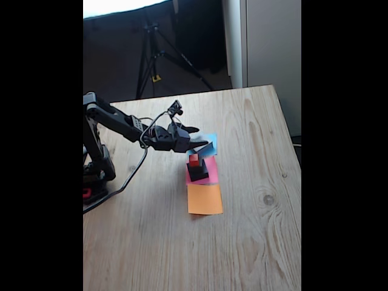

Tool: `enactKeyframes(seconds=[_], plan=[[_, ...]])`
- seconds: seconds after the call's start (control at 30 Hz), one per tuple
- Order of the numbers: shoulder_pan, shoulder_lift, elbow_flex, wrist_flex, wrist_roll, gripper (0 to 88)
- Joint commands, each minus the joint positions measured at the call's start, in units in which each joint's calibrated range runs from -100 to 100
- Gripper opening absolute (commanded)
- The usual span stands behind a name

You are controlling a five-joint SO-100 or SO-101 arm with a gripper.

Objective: Tower of hanoi

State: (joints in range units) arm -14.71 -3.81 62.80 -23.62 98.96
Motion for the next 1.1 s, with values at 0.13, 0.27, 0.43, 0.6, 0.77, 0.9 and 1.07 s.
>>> enactKeyframes(seconds=[0.13,0.27,0.43,0.6,0.77,0.9,1.07], plan=[[-0.79,-9.90,-10.98,17.35,-8.49,0.4],[-0.62,-14.21,-20.53,35.15,-12.00,0.4],[-0.04,-18.38,-35.07,60.41,-12.84,0.4],[2.14,-21.10,-50.80,84.12,-12.34,0.4],[7.48,-25.95,-57.16,95.94,-10.66,0.7],[13.42,-29.05,-60.53,102.66,-6.99,4.9],[21.44,-33.21,-60.16,106.86,0.04,5.5]])
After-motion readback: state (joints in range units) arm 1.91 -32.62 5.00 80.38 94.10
